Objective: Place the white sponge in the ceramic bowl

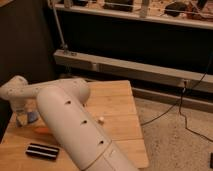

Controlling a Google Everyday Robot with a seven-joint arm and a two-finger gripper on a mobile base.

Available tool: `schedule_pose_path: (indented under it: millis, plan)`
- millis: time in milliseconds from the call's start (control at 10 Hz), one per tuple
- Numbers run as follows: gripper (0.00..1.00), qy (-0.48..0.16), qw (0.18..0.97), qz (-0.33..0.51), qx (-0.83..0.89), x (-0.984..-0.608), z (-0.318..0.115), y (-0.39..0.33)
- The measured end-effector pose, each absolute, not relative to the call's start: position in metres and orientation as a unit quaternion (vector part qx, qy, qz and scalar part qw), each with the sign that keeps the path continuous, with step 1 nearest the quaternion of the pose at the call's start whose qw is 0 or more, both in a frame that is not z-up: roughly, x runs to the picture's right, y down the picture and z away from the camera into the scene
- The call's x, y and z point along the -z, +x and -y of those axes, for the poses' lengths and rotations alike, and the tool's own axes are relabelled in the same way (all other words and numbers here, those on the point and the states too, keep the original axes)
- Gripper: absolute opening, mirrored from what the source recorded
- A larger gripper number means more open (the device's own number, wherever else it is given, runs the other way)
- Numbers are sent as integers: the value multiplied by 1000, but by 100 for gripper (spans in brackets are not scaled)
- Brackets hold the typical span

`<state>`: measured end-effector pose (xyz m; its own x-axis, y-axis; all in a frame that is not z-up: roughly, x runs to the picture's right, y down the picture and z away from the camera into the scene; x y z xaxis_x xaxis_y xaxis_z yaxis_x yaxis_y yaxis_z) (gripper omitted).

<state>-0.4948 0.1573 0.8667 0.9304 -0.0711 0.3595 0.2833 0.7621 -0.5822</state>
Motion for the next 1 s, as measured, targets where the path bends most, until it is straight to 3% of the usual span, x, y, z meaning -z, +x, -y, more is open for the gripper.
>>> schedule_pose_path:
  millis: [500, 1000]
  plan:
    - [3, -300, 937, 144, 106, -854, -139, -502]
    - [0, -242, 959, 129, 75, -821, -70, -483]
